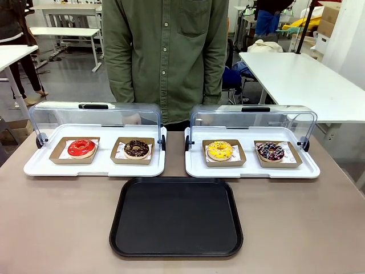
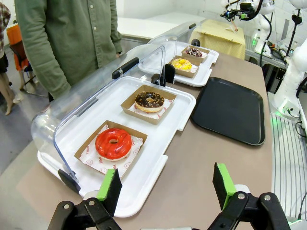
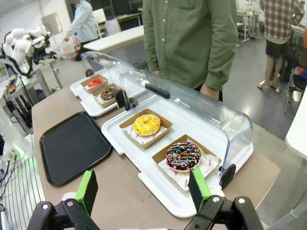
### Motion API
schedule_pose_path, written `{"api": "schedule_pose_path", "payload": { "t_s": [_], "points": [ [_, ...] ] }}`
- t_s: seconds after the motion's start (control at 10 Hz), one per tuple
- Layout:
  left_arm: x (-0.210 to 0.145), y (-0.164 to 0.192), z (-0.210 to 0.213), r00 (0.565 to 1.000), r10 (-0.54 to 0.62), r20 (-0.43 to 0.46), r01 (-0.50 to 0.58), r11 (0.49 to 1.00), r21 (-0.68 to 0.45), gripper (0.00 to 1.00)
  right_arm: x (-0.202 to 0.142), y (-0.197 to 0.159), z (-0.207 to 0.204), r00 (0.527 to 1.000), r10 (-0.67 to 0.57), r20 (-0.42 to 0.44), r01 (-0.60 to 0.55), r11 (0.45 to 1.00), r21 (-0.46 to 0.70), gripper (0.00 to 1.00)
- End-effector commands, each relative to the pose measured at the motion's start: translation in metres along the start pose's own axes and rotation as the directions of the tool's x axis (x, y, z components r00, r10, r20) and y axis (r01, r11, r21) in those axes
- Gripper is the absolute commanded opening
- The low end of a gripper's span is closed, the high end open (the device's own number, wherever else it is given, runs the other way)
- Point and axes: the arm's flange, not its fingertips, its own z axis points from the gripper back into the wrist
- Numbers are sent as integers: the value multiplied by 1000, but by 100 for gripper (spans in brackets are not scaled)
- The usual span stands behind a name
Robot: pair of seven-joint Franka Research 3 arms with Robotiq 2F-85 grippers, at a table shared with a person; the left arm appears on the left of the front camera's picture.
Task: Move the third donut from the left to the tray.
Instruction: Pick up the Paper togo box containing the Donut indicated by the person and place it on the Handle tray.
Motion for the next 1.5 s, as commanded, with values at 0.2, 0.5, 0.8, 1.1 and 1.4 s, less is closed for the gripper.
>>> {"api": "schedule_pose_path", "payload": {
  "t_s": [0.2,0.5,0.8,1.1,1.4],
  "points": [
    [1,2,2,1000,-6,5,6,1000,-3,100,2,-2,0,999,28,27,-28,1000,-1,100],
    [1,2,2,1000,-6,5,6,1000,-3,100,2,-2,0,999,28,27,-28,1000,-1,100],
    [1,2,2,1000,-6,5,6,1000,-3,100,2,-2,0,999,28,27,-28,1000,-1,100],
    [1,2,2,1000,-6,5,6,1000,-3,100,2,-2,0,999,28,27,-28,1000,-1,100],
    [1,2,2,1000,-6,5,6,1000,-3,100,2,-2,0,999,28,27,-28,1000,-1,100]
  ]
}}
